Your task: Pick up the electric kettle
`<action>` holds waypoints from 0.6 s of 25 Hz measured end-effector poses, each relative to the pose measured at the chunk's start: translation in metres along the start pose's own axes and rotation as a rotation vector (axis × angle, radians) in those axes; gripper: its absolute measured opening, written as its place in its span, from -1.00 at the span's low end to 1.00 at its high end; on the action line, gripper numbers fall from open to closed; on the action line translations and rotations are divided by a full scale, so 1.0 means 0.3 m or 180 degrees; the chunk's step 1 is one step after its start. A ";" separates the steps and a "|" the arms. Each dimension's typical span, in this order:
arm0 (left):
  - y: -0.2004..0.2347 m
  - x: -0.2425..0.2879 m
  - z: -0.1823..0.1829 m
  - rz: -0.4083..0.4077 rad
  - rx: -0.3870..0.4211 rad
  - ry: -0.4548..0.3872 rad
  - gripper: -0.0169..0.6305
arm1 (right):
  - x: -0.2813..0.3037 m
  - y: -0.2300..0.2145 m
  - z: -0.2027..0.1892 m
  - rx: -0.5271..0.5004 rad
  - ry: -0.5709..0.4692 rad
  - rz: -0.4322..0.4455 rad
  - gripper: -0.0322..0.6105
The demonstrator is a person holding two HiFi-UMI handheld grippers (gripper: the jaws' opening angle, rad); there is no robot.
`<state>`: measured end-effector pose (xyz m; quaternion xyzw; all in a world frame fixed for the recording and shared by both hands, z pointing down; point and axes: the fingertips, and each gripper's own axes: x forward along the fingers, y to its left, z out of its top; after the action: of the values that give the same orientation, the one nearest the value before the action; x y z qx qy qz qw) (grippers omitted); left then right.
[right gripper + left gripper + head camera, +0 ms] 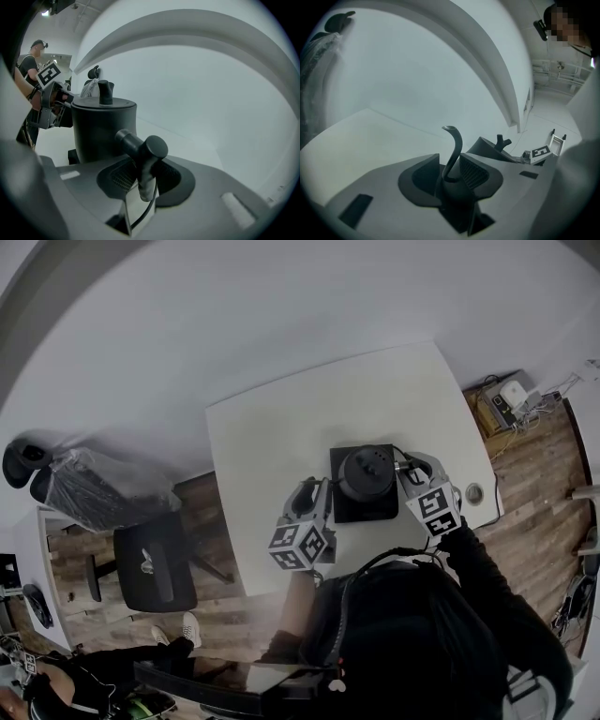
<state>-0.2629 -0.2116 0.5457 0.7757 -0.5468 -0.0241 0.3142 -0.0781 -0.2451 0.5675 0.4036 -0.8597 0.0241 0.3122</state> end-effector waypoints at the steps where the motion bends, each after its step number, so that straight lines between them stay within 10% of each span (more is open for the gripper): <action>1: -0.002 0.007 -0.003 0.0007 0.0020 0.0009 -0.58 | -0.001 -0.001 0.000 0.0001 -0.0001 -0.0004 -0.62; 15: 0.002 0.018 0.013 0.0283 0.0412 -0.0030 -0.81 | 0.003 -0.007 0.025 -0.0003 -0.0029 -0.0082 -0.63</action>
<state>-0.2627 -0.2182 0.5447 0.7692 -0.5826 0.0216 0.2616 -0.0811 -0.2492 0.5614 0.4145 -0.8559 0.0178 0.3087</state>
